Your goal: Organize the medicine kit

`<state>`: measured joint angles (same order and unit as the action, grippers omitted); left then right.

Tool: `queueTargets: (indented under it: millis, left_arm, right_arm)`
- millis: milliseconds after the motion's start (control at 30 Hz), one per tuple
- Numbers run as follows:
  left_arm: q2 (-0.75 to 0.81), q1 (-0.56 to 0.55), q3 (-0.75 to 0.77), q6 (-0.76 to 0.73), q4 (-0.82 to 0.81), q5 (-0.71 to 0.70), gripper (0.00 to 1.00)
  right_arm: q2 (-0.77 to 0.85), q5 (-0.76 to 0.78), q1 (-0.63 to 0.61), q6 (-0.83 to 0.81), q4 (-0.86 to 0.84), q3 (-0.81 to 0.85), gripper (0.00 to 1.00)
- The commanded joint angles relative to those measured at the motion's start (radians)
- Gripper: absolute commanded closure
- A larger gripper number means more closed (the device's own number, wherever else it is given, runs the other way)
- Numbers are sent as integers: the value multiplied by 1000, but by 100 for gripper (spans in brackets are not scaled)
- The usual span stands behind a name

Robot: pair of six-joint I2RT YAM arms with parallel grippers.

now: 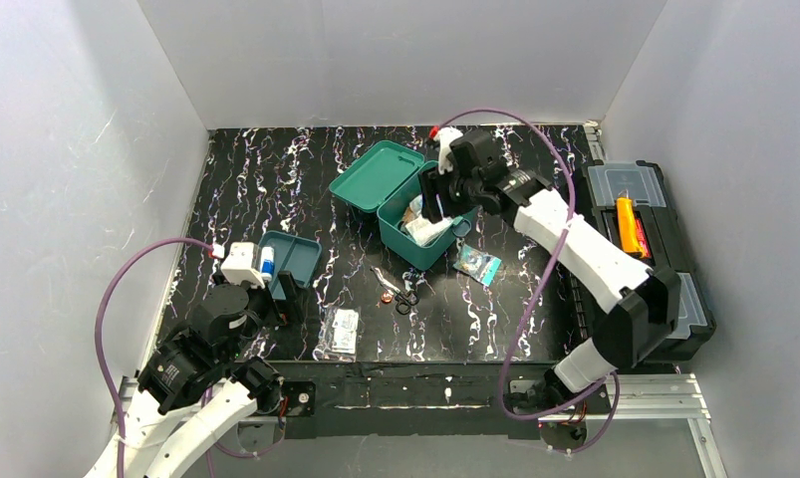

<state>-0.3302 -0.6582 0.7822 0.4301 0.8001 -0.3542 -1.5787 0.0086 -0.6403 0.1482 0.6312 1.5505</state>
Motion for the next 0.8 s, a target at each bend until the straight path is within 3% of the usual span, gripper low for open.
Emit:
queueTargets:
  millis: [0, 367, 567, 767]
  left_arm:
    - [-8, 1, -1, -7, -15, 1, 0]
    - [-75, 1, 5, -5, -11, 45, 1]
    - [-273, -1, 81, 63, 81, 88, 0]
    - [-445, -1, 36, 134, 26, 213, 0]
  right_arm:
    - [115, -82, -60, 41, 19, -86, 31]
    - [371, -100, -187, 208, -56, -345, 28]
    - [485, -46, -200, 263, -49, -523, 27]
    - [574, -15, -199, 321, -60, -675, 27]
